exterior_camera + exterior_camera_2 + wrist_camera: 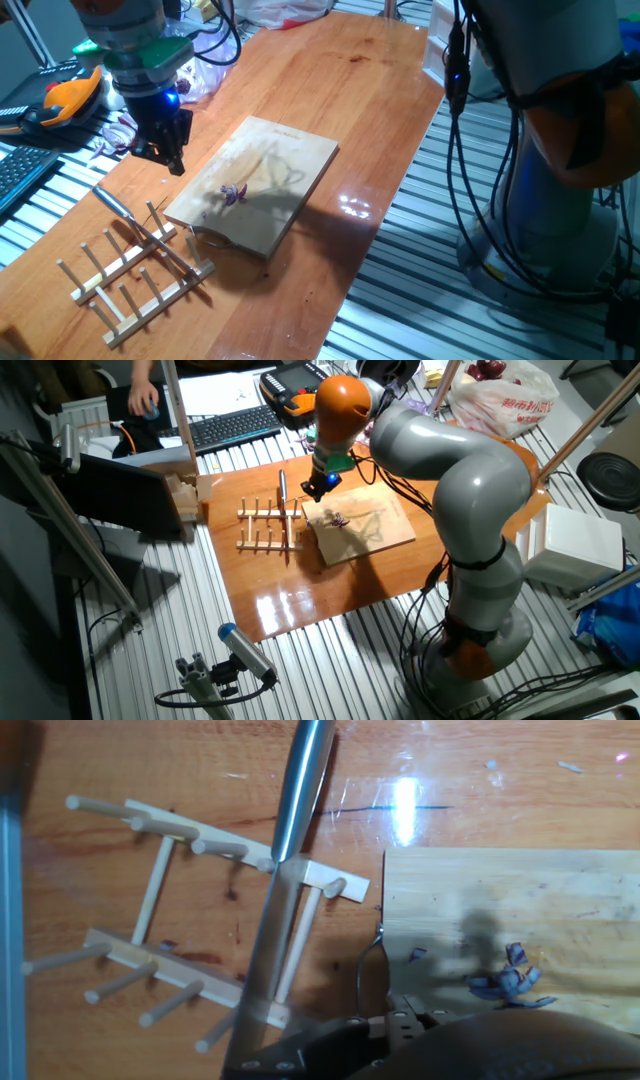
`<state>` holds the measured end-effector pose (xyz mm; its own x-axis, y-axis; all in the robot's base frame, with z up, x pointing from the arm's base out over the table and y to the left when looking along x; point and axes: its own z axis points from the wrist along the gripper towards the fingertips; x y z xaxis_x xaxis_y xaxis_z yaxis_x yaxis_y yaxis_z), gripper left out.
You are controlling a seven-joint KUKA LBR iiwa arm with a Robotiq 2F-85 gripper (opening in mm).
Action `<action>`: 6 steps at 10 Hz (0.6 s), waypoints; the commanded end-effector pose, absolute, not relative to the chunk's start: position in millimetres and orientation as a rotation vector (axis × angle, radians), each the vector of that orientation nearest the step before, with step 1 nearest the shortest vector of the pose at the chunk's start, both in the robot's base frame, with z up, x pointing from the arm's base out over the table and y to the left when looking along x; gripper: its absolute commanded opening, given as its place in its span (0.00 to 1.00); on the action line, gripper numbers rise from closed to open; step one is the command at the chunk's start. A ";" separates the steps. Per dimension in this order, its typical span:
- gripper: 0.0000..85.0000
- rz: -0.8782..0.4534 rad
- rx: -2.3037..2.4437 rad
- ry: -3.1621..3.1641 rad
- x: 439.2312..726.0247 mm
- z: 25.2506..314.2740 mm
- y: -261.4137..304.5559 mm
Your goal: Chop the onions
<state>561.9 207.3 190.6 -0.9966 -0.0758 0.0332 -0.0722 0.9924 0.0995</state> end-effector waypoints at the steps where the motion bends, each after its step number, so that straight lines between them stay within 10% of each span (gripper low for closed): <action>1: 0.00 -0.166 0.116 -3.098 561.9 190.7 207.7; 6: 0.00 -0.185 0.110 -3.097 562.4 190.0 210.0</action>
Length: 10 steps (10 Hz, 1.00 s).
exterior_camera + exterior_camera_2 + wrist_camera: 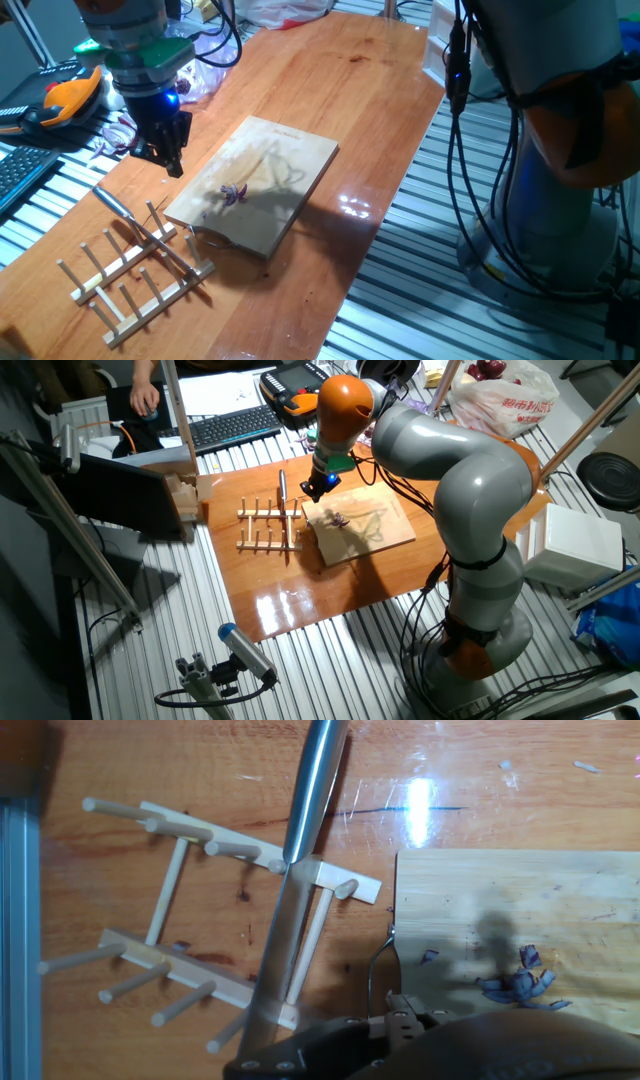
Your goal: Chop the onions
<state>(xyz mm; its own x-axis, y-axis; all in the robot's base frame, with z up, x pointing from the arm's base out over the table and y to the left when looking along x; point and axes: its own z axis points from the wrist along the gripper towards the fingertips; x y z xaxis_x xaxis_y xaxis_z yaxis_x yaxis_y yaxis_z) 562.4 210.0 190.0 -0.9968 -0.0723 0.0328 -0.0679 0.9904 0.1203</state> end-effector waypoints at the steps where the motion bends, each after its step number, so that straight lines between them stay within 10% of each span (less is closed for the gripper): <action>1: 0.00 -0.185 0.107 -3.097 562.3 190.0 209.8; 10: 0.00 -0.164 0.107 -3.092 562.9 189.7 210.6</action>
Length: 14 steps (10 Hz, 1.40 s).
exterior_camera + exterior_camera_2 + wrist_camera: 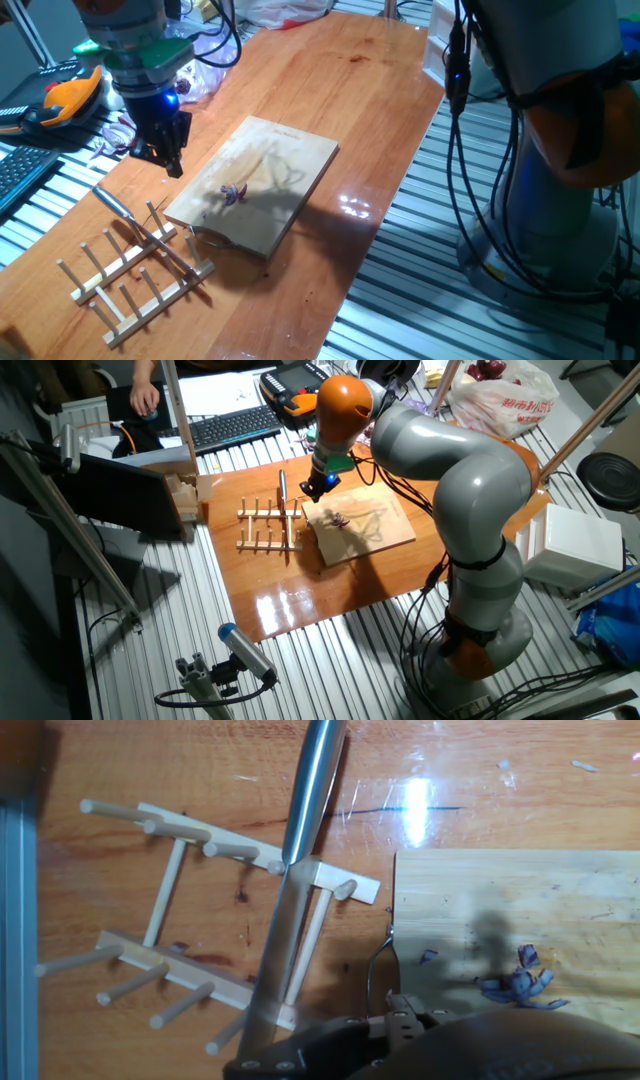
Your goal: Chop the onions
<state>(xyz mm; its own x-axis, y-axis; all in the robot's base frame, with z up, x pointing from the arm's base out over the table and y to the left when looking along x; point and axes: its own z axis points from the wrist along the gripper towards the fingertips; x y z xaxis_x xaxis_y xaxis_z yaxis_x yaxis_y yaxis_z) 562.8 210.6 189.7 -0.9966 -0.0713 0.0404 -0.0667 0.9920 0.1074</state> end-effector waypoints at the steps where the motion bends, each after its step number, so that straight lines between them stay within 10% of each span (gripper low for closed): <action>1: 0.00 -0.164 0.102 -3.087 562.9 189.7 210.5; 2: 0.00 -0.146 0.084 -3.064 562.8 189.8 210.2; 4: 0.40 -0.110 0.060 -3.047 562.7 189.9 210.3; 5: 0.00 -0.065 0.153 -3.050 563.4 190.1 212.8; 7: 0.00 -0.097 0.092 -3.049 562.0 191.5 211.9; 8: 0.20 -0.100 0.050 -3.035 561.9 191.4 212.8; 11: 0.00 -0.072 0.055 -3.086 562.3 194.1 218.2; 12: 0.40 -0.111 -0.028 -3.065 560.9 194.4 218.3; 14: 0.00 -0.108 0.085 -3.164 562.7 193.5 221.2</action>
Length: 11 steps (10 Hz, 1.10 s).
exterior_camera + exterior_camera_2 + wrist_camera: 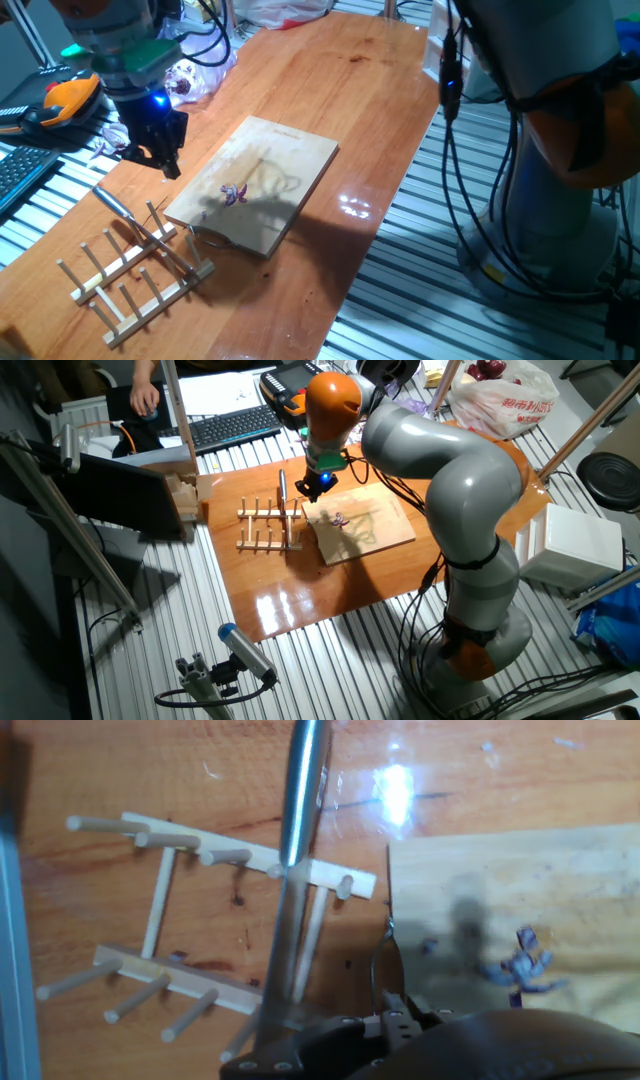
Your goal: Chop the onions
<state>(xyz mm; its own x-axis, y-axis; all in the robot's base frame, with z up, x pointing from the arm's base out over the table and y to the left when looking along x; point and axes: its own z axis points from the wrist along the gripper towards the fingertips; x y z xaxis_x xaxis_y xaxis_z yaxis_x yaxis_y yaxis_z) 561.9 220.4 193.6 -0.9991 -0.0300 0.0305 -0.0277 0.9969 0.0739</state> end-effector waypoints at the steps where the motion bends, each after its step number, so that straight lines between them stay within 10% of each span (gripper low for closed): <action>1: 0.00 -0.127 -0.029 -3.057 559.9 195.1 218.2; 2: 0.40 -0.134 -0.090 -3.057 559.5 193.9 219.4; 3: 0.00 -0.122 -0.036 -3.124 561.9 190.3 222.0; 11: 0.00 -0.087 0.059 -3.118 562.1 188.2 190.3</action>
<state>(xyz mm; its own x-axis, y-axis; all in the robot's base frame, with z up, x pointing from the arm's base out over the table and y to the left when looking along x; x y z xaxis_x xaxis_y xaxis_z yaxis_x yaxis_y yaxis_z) 561.1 197.8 186.7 -0.9992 -0.0382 0.0121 -0.0375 0.9977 0.0563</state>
